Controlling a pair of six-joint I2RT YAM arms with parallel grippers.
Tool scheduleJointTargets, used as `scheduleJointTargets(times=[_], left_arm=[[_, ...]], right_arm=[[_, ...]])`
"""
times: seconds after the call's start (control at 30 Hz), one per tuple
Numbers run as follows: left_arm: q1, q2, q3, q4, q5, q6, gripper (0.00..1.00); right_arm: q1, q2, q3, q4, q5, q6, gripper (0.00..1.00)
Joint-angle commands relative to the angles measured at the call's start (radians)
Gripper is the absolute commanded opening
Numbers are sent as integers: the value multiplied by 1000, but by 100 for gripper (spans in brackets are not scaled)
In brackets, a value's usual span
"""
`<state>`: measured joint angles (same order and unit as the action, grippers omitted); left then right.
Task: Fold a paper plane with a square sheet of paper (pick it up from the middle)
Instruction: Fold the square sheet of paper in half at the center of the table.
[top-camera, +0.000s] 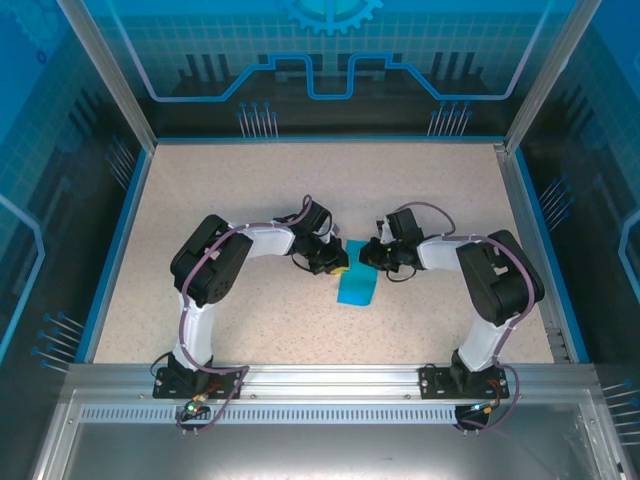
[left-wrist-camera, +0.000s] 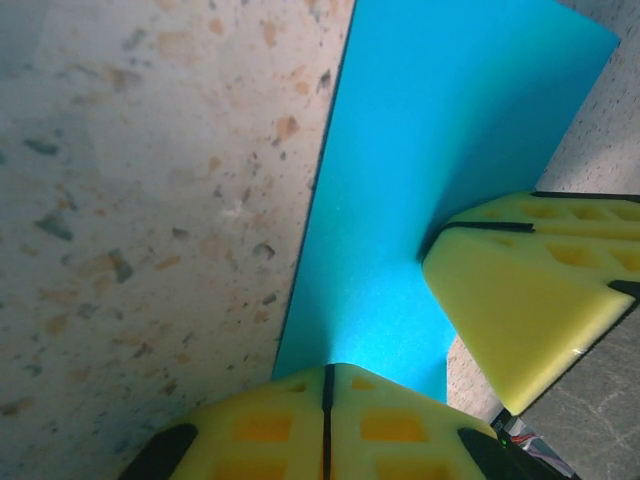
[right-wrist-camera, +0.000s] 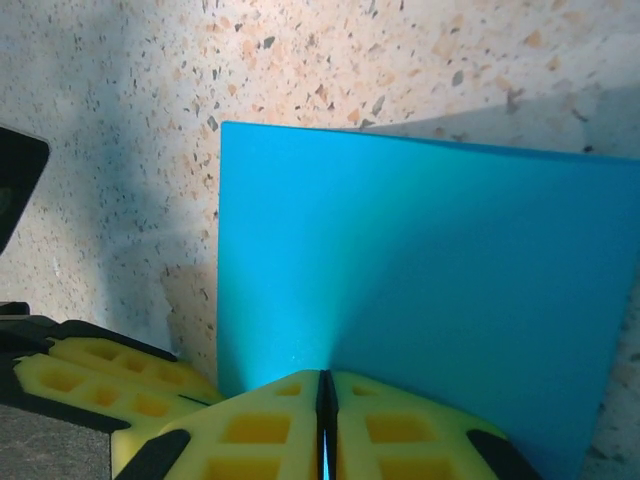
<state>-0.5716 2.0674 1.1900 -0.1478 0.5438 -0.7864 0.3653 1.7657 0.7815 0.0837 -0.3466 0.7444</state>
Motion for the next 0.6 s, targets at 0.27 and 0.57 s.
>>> scheduleJointTargets(times=[0.27, 0.57], left_arm=[[-17, 146, -96, -191, -146, -2, 9], [-17, 140, -88, -193, -143, -2, 9]], right_arm=[[-176, -6, -43, 7, 49, -55, 11], [-95, -136, 12, -72, 73, -50, 12]])
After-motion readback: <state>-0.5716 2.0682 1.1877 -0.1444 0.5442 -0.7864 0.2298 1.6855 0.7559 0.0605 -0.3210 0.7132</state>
